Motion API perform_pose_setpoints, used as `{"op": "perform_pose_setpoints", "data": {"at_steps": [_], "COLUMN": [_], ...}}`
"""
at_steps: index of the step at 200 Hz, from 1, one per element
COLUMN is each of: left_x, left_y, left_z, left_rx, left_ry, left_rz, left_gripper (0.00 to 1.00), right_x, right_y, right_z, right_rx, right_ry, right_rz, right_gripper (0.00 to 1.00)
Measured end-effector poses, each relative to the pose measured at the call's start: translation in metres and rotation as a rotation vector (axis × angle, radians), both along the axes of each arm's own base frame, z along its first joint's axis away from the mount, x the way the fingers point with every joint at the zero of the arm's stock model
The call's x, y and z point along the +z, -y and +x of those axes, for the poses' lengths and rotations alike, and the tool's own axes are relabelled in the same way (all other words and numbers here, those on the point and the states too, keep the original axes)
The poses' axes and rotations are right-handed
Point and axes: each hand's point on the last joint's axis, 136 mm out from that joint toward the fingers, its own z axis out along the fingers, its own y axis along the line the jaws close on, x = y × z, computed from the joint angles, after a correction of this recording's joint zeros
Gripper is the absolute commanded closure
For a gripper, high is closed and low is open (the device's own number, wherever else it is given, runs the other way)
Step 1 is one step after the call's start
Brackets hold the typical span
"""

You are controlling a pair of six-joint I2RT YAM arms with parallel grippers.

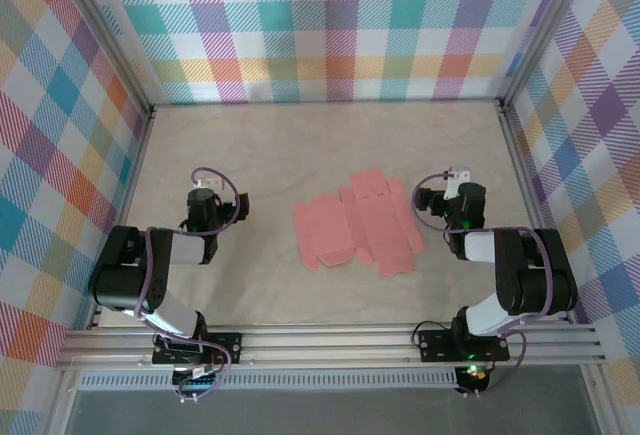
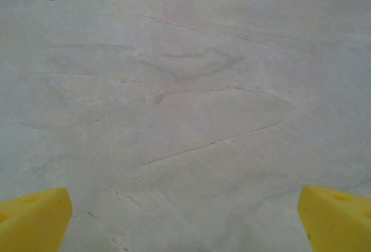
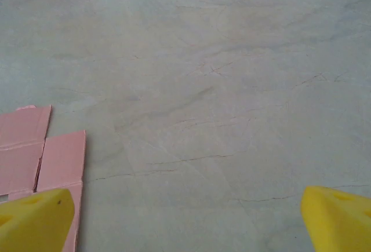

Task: Fold the paper box

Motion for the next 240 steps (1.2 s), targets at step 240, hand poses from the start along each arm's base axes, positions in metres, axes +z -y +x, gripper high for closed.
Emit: {"op": "perform_pose_setpoints", "data": {"at_steps": [240], "left_x": [0.033], "left_y": [0.004], "left_z": [0.002], "left_rx": [0.003], "left_ry": [-0.003], "left_rz": [-0.004], "left_gripper": [0.00], "right_x": [0.053], "right_y": [-0.002], "right_z": [-0.007], "right_rx": [-0.003], "right_ry": [0.041], "right_rz": [0.031], "right_gripper": [0.00]}}
